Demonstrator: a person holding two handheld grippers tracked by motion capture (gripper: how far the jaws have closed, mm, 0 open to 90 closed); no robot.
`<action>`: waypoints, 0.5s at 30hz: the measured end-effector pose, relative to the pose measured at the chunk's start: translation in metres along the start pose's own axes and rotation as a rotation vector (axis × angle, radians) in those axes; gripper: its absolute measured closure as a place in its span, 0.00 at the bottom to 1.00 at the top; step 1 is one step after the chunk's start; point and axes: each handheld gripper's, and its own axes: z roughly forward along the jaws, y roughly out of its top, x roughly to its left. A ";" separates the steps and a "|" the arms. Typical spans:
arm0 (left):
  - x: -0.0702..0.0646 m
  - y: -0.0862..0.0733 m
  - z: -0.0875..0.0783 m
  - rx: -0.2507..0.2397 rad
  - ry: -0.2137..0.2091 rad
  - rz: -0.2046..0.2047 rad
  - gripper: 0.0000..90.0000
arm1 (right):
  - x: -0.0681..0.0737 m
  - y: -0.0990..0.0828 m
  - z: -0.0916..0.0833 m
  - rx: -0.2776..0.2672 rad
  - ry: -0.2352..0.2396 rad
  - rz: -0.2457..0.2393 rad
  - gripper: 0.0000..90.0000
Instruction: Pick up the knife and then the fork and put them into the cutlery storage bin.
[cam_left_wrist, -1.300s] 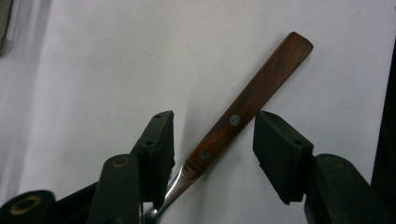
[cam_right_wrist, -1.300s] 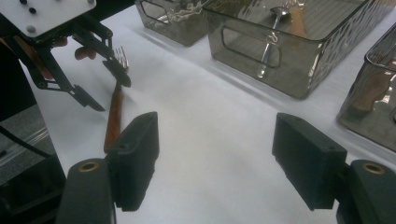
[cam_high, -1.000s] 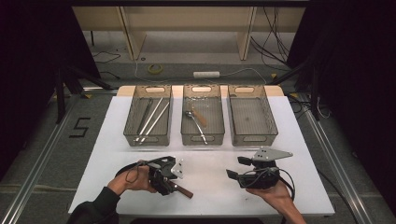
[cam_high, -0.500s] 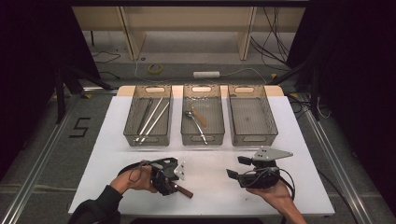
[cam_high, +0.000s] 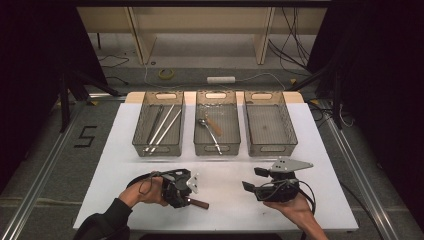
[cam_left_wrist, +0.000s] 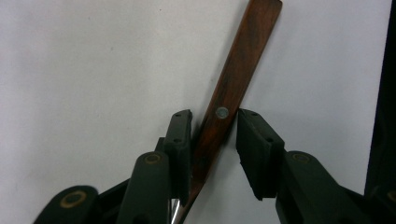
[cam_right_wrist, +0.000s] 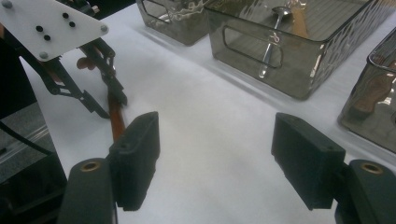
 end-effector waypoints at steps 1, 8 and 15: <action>0.000 0.000 0.000 -0.001 -0.001 0.000 0.74 | 0.000 0.000 0.000 0.001 0.000 0.000 0.37; 0.000 0.000 0.000 0.001 -0.010 0.019 0.81 | 0.000 0.000 0.000 -0.001 0.001 -0.003 0.37; -0.002 0.000 0.000 -0.002 -0.007 0.021 0.84 | 0.001 0.000 0.000 0.001 0.004 -0.002 0.37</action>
